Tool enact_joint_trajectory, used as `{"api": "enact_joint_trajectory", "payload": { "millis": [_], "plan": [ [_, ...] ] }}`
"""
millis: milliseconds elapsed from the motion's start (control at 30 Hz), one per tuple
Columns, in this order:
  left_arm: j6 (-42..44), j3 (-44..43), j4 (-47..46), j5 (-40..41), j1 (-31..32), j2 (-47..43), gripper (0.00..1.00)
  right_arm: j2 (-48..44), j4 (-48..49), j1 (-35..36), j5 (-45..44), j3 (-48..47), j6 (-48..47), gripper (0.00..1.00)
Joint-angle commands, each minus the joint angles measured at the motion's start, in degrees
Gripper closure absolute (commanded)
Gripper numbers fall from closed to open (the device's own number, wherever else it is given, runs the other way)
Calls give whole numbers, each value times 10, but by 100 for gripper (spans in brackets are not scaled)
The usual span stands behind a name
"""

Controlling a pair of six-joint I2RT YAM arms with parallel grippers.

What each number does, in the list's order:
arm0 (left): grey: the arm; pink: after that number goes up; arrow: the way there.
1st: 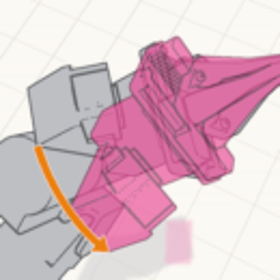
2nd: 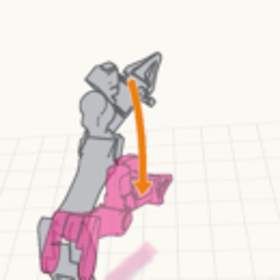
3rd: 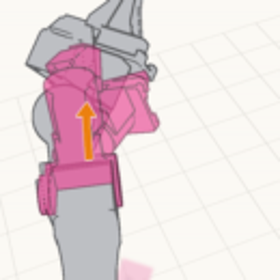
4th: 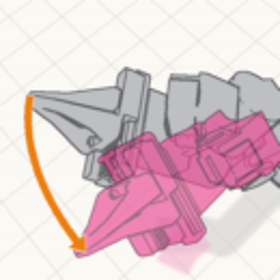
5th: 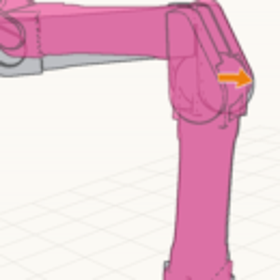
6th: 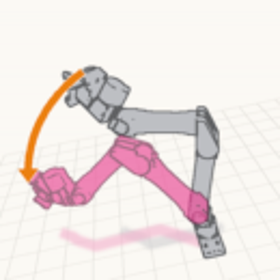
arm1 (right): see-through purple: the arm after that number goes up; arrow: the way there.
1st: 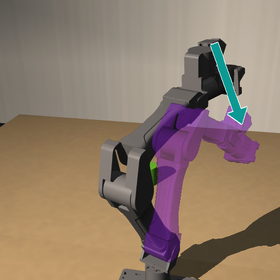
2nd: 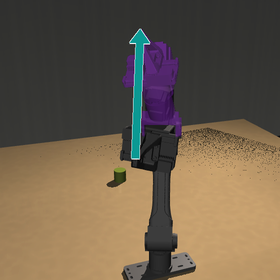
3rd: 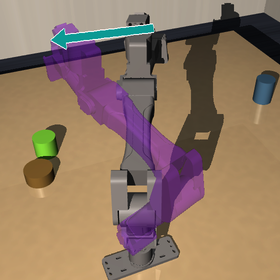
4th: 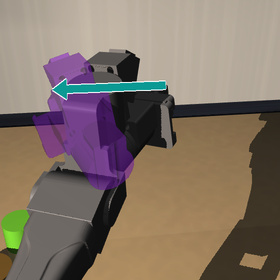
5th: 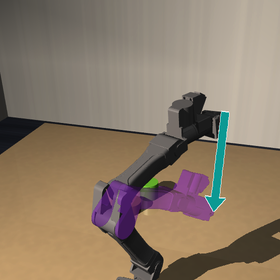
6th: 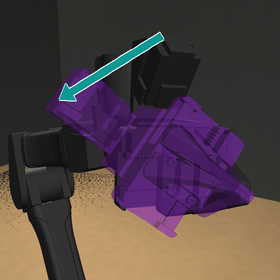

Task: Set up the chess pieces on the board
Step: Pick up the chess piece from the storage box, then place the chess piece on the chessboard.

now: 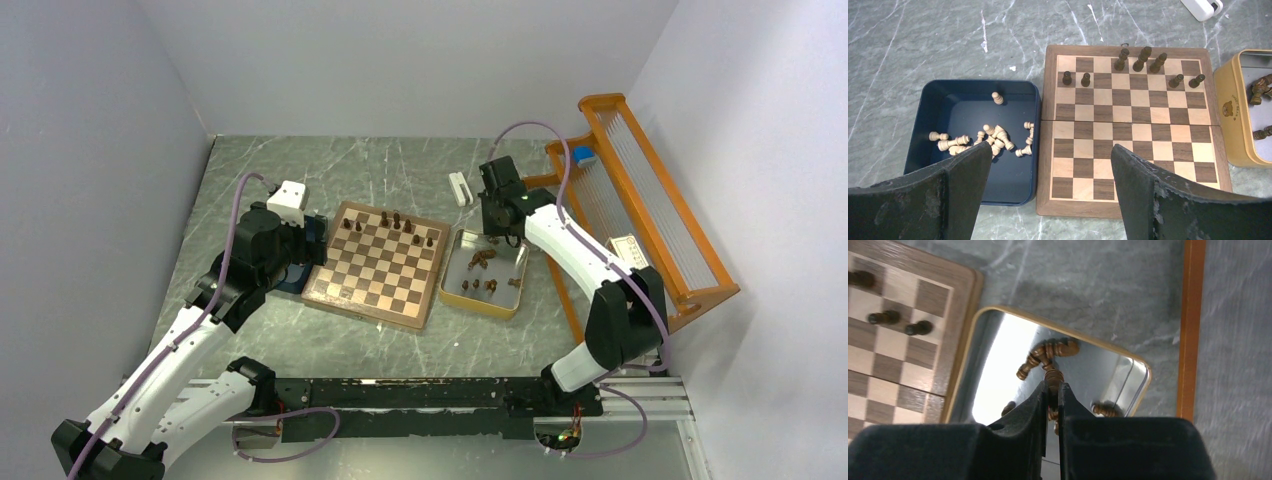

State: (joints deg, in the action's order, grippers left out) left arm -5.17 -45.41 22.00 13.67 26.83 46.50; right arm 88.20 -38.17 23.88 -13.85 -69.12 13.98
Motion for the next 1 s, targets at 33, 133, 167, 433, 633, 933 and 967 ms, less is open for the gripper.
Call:
{"api": "enact_joint_trajectory", "payload": {
  "millis": [33,133,167,433,633,933,967],
  "plan": [
    [4,1,-25,-13,2,-6,8,13,8,19,36,-54,-18,96],
    [3,1,-25,-12,2,-6,7,42,22,44,38,-81,-18,96],
    [3,1,-24,-12,2,-6,7,54,25,53,35,-91,-19,96],
    [4,1,-22,-8,2,-6,7,171,25,114,1,-203,-32,96],
    [5,1,-22,-5,2,-7,7,253,1,135,-14,-282,-33,96],
    [6,1,-23,-4,2,-10,7,303,-4,146,-12,-319,-24,95],
    [6,1,-23,-4,2,-11,7,306,-3,147,-12,-319,-24,95]
  ]
}}
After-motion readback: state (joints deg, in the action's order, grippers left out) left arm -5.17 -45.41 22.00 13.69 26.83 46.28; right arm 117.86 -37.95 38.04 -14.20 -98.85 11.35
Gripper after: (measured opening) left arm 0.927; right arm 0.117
